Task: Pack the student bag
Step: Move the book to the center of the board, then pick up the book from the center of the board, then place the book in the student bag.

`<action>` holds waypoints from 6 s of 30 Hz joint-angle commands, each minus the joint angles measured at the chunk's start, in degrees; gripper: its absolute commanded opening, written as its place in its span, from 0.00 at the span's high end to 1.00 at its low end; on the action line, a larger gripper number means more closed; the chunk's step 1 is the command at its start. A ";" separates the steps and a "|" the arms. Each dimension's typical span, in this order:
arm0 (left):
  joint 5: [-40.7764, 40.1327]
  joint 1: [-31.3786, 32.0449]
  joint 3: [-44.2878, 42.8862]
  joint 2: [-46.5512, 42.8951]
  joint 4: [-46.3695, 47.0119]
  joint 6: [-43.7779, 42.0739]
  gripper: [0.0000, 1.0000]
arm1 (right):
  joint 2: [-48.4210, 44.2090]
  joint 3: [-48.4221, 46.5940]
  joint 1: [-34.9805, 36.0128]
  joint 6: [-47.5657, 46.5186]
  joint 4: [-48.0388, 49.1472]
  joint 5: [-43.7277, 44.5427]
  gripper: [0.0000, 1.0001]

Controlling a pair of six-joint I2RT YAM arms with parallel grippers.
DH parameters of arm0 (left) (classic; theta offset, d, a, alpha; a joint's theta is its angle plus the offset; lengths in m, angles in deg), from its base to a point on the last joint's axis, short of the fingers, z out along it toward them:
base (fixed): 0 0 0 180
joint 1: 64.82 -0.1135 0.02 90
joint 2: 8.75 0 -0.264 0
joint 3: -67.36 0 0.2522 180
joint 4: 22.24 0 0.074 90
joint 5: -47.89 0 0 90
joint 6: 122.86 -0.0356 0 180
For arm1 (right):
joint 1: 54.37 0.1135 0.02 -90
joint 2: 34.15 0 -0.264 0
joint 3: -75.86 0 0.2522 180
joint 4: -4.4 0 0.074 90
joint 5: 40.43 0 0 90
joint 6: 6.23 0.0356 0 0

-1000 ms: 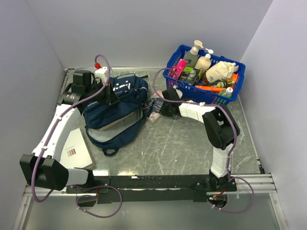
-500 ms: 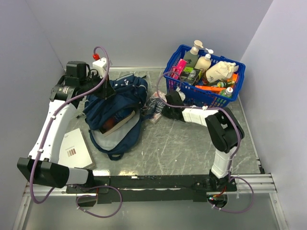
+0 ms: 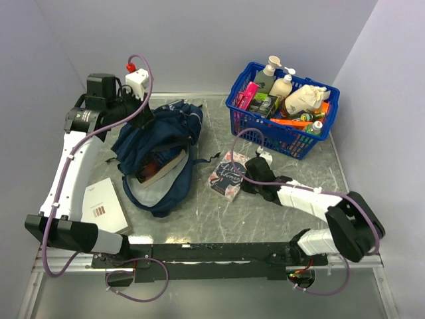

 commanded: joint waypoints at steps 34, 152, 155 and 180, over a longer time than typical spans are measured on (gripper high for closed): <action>-3.54 10.14 5.77 -5.22 14.90 -2.10 0.99 | -12.59 1.08 -4.97 1.09 0.35 -10.53 0.00; -19.98 18.60 5.07 2.60 18.32 -2.64 0.99 | -13.45 -3.65 13.22 11.47 17.70 2.30 0.18; -19.63 15.69 4.10 5.50 19.99 -1.14 0.99 | -20.92 -0.39 14.10 7.96 15.25 2.82 0.21; -2.40 -23.92 7.93 -5.74 -14.44 -17.82 0.28 | -0.39 -23.56 27.99 -17.53 8.64 -17.80 0.19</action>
